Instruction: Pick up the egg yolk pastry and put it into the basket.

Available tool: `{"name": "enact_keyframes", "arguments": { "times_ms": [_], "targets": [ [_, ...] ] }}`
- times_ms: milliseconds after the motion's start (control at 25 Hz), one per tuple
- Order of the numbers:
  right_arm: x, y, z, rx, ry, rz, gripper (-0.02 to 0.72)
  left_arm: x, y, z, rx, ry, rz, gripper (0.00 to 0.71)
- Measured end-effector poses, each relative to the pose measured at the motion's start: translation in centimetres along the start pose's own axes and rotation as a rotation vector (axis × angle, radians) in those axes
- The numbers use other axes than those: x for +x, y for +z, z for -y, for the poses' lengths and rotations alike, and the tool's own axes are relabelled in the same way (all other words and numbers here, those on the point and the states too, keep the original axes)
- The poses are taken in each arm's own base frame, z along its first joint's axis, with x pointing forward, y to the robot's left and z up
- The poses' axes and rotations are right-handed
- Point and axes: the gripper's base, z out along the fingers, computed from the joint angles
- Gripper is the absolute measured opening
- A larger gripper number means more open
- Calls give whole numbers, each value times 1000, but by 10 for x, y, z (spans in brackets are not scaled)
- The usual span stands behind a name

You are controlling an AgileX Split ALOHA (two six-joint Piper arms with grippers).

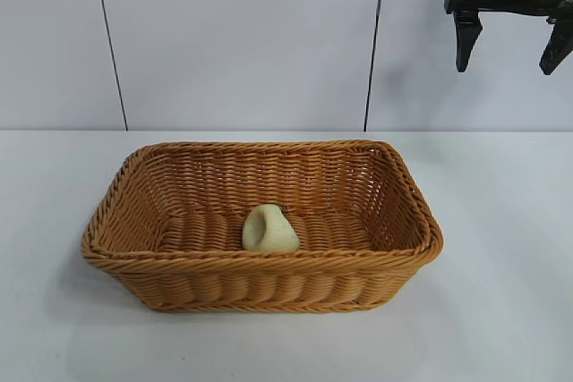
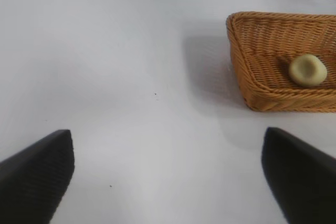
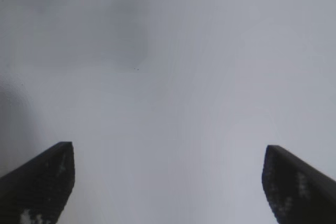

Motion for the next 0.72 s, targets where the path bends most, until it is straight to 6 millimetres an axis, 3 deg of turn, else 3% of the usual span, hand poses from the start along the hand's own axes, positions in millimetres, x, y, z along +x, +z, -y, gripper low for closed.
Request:
{"name": "enact_keyframes", "arguments": {
  "times_ms": [160,320,440,720],
  "targets": [
    [4,-2,0,0,-4,-7,695,0,0,0,0,0,0,695],
    [27,-14,4,4,-22,-53,695,0,0,0,0,0,0,695],
    [57,-30,8,3,-28,-100,695,0,0,0,0,0,0,695],
    [158,-70,16,-50,-28,-202,695,0,0,0,0,0,1,695]
  ]
}}
